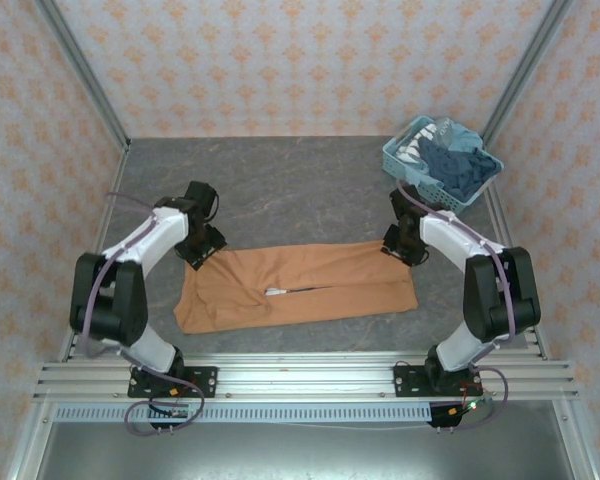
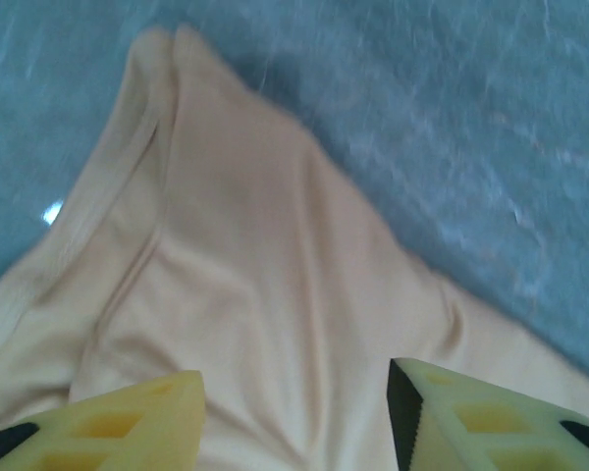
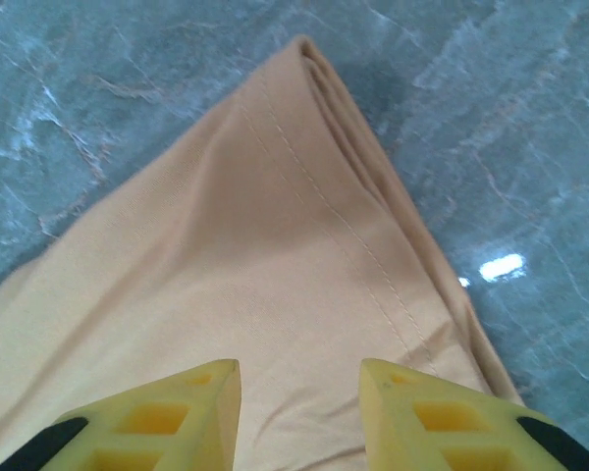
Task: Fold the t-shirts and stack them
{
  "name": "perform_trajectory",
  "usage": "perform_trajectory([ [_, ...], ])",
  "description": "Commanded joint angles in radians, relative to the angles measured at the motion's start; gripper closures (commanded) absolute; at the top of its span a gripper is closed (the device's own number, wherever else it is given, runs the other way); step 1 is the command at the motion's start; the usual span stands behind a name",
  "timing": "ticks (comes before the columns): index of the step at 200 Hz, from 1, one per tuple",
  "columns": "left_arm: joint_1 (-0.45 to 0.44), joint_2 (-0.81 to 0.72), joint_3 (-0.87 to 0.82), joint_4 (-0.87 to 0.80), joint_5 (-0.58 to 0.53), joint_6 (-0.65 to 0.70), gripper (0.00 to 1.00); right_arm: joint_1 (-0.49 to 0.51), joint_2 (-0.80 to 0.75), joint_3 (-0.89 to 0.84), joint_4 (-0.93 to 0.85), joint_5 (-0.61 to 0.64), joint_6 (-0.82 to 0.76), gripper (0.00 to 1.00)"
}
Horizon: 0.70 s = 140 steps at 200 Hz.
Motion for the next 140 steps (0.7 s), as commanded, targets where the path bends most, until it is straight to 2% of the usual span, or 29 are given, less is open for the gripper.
perform_trajectory([
  [1, 0.039, 0.104, 0.071, 0.017, -0.04, 0.069, 0.52, 0.0, 0.059, 0.048, 0.003, 0.039, -0.003, 0.64],
  [30, 0.119, 0.206, 0.098, 0.021, -0.125, 0.102, 0.67, -0.028, 0.133, 0.069, -0.016, 0.083, 0.011, 0.64],
  [55, 0.182, 0.298, 0.13, 0.025, -0.124, 0.137, 0.79, -0.046, 0.207, 0.111, -0.051, 0.1, 0.008, 0.64],
  [67, 0.199, 0.341, 0.16, 0.011, -0.131, 0.16, 0.82, -0.05, 0.228, 0.129, -0.062, 0.105, 0.006, 0.64],
  [111, 0.222, 0.423, 0.286, -0.007, -0.075, 0.217, 0.79, -0.056, 0.294, 0.219, -0.079, 0.069, -0.01, 0.63],
  [129, 0.222, 0.455, 0.367, -0.015, -0.048, 0.241, 0.73, -0.059, 0.351, 0.301, -0.103, 0.05, -0.031, 0.63],
  [140, 0.223, 0.471, 0.413, -0.021, -0.043, 0.261, 0.66, -0.062, 0.392, 0.359, -0.122, 0.037, -0.048, 0.63],
])
